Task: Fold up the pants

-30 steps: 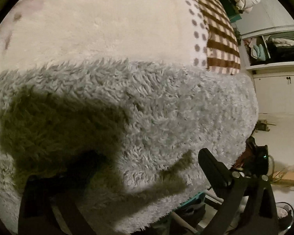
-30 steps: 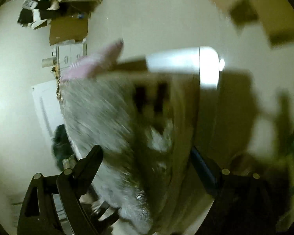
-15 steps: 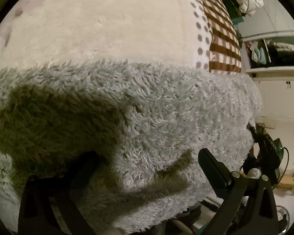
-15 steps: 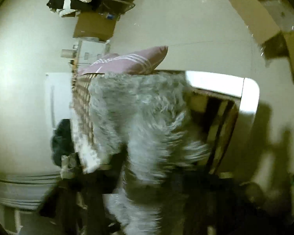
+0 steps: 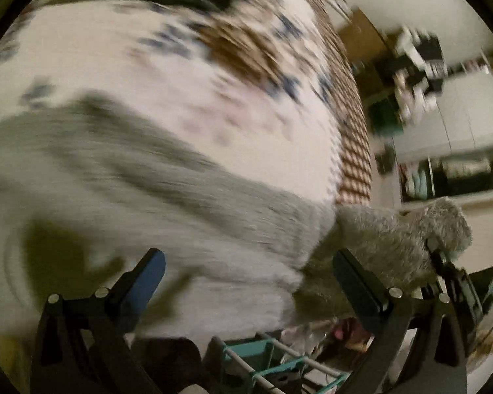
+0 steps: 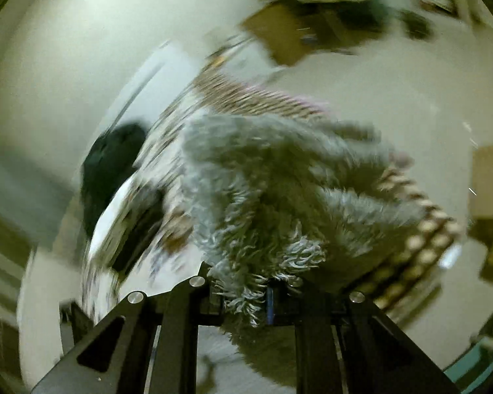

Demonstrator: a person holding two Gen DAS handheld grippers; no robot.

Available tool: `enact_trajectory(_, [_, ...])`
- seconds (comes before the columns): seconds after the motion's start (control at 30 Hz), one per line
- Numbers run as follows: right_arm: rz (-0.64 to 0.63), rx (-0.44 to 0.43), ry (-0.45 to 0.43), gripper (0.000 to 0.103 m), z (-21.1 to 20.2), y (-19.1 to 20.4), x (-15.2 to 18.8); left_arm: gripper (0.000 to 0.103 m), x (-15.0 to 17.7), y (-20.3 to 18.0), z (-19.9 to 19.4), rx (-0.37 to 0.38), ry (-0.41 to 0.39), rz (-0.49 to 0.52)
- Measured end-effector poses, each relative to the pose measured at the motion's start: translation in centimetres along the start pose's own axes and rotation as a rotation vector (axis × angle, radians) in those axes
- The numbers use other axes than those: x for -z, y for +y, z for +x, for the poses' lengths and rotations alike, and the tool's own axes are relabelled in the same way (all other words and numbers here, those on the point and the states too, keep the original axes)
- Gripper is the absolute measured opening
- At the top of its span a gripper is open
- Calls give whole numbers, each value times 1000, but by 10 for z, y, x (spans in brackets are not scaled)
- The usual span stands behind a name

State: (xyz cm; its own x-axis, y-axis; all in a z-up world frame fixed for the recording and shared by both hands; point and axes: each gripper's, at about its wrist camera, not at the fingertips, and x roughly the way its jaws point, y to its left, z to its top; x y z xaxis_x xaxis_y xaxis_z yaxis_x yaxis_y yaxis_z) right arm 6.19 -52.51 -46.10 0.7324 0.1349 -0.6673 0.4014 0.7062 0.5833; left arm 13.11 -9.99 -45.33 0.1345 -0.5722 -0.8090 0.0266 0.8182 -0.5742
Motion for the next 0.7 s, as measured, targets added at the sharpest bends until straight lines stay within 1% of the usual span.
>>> enact_trajectory(0.07, [-107,-32,57,17,20,47,15,103,-2,31,-26,-25,-43,-30])
enact_trajectory(0.1, [-165,-57,102,17,33,74,32,103,-1,49,-37,-54,-60,-35])
enact_trajectory(0.13, [-200,-76,136,17,43,92,46,103,1,61,-42,-85,-70,-46])
enact_trajectory(0.2, [-281,-130,227,17,73,131,87,103,6,99,-59,-113,-90,-85])
enact_trajectory(0.27, [-371,-172,322,17,103,167,137,103,13,130,-69,-153,-100,-123])
enact_trajectory(0.3, [-404,-183,356,17,115,178,157,103,17,150,-77,-170,-108,-143])
enact_trajectory(0.37, [-477,-191,444,17,144,200,204,103,24,172,-85,-205,-115,-169])
enact_trajectory(0.43, [-533,-154,501,17,163,209,234,103,30,186,-93,-217,-119,-191])
enact_trajectory(0.47, [-543,-128,546,21,177,204,250,103,34,191,-99,-219,-120,-199])
enact_trajectory(0.5, [-531,-114,583,23,183,204,254,103,35,192,-102,-211,-121,-200])
enact_trajectory(0.53, [-501,-98,629,31,186,201,256,103,34,188,-106,-200,-125,-188])
enact_trajectory(0.57, [-457,-116,662,49,184,196,252,103,32,182,-108,-196,-129,-169])
enact_trajectory(0.6, [-420,-145,667,61,177,193,246,103,30,172,-110,-193,-133,-133])
enact_trajectory(0.63, [-390,-168,661,84,167,188,244,103,26,158,-109,-183,-131,-93])
enact_trajectory(0.67, [-353,-194,651,92,157,184,231,103,20,147,-106,-172,-130,-65])
enact_trajectory(0.7, [-312,-222,634,92,143,177,219,103,15,133,-103,-157,-129,-27])
